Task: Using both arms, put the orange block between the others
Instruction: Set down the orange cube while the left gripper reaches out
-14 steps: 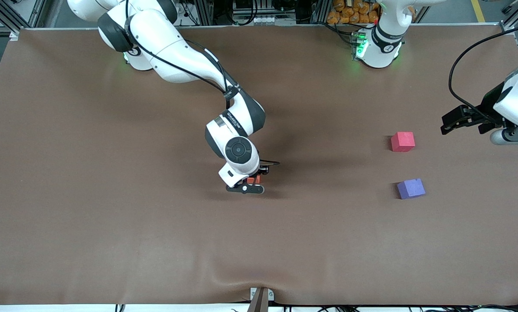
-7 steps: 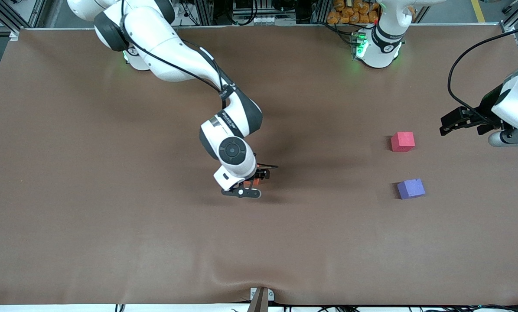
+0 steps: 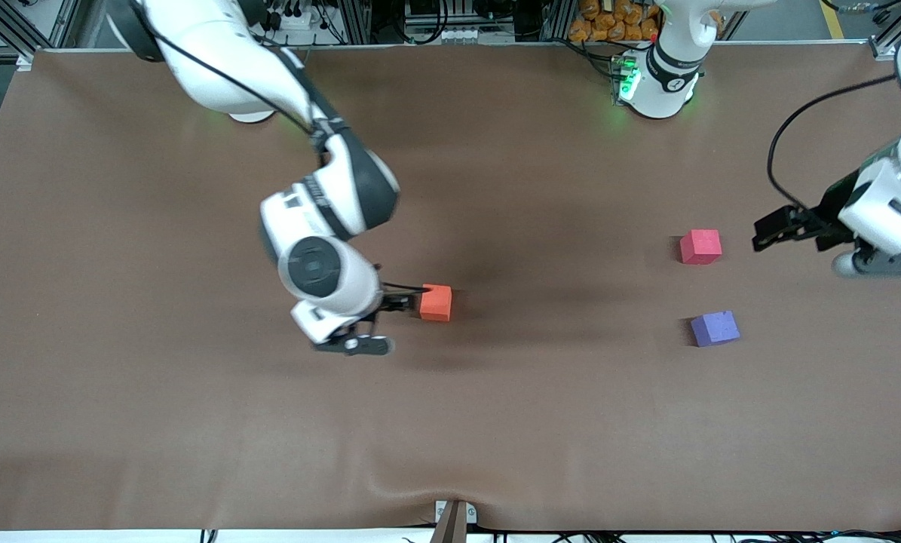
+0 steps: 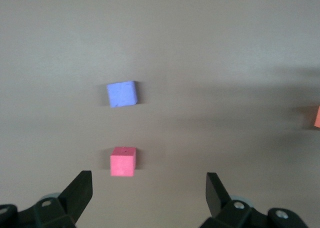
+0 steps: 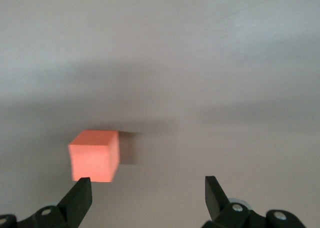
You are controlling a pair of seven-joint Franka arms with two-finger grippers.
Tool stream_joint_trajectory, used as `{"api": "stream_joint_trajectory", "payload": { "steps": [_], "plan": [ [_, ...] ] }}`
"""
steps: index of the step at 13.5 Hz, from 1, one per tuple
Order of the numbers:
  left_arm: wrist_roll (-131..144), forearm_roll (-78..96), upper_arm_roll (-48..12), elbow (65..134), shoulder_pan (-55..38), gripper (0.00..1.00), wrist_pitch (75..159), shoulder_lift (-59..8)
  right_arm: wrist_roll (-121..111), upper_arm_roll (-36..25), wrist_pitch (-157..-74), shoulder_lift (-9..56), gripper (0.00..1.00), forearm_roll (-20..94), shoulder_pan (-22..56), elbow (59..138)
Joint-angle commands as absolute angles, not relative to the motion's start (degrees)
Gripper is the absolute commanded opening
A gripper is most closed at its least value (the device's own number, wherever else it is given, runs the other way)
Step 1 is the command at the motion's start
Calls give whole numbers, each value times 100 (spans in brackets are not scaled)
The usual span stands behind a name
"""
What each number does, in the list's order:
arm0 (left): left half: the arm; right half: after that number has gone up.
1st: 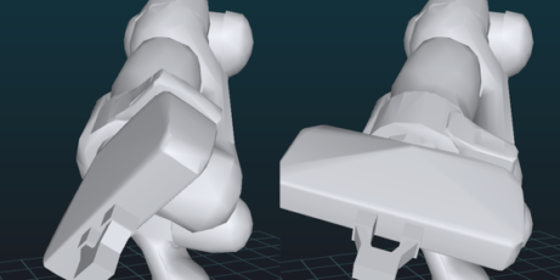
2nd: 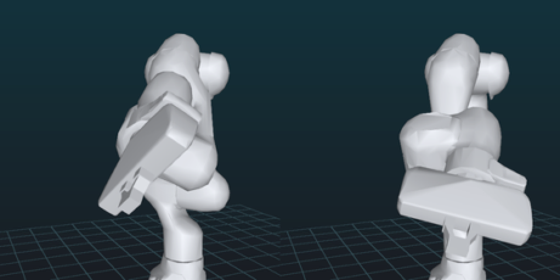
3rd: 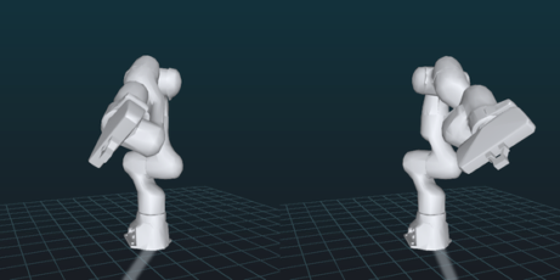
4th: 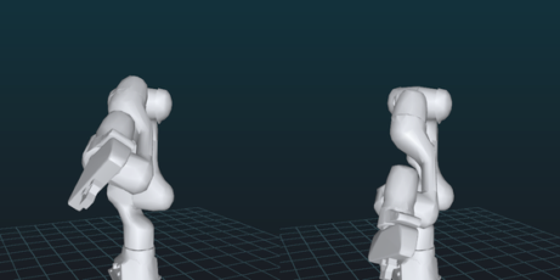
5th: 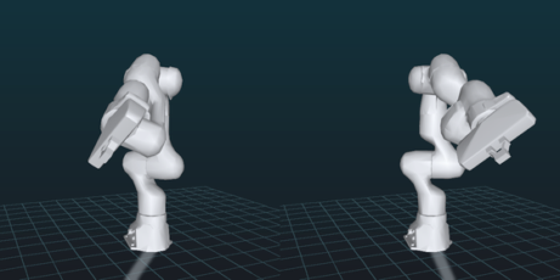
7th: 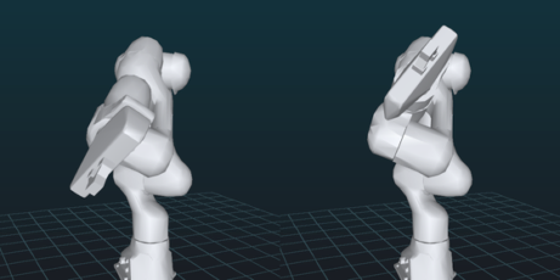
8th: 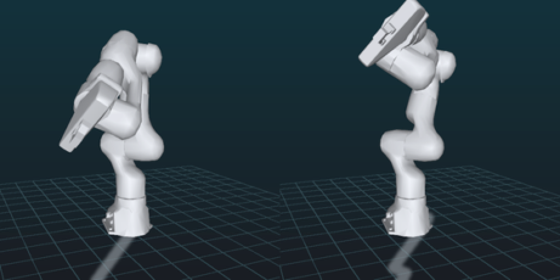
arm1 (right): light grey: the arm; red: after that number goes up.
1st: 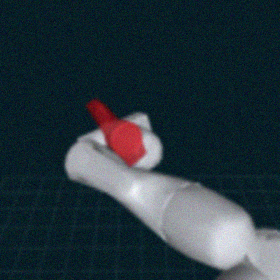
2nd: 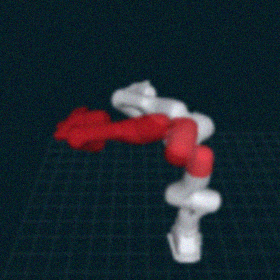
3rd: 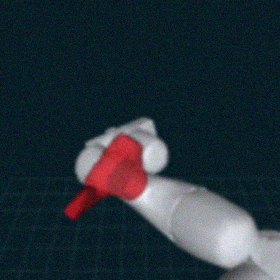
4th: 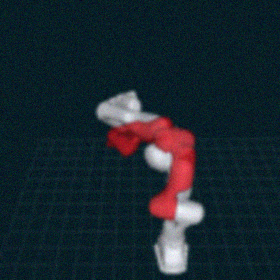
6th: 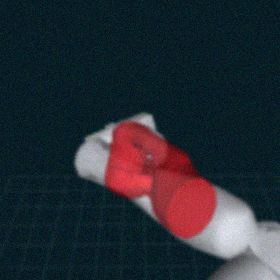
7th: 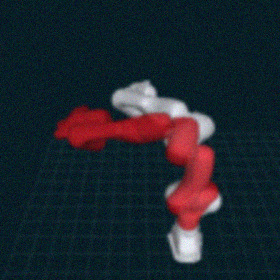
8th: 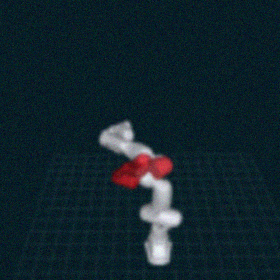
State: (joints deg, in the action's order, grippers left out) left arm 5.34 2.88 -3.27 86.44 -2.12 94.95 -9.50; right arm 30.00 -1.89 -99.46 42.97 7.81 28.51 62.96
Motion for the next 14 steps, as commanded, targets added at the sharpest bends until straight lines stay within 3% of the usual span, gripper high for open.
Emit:
{"api": "stream_joint_trajectory", "payload": {
  "steps": [1, 10, 14],
  "plan": [
    [824, 378, -317, 8139, -543, 100, 9483, -1397, 2621, -140, -9923, 3755, 100, 695, 2410, 6906],
    [2363, 290, -264, 7664, -1625, 100, 10220, -2354, 135, -149, -9879, 1611, 100, 466, 328, 8673],
    [2943, 132, -255, 7462, -1995, 100, 10528, -2759, -211, -176, -9256, 600, 100, 344, -79, 8780]
  ]
}}
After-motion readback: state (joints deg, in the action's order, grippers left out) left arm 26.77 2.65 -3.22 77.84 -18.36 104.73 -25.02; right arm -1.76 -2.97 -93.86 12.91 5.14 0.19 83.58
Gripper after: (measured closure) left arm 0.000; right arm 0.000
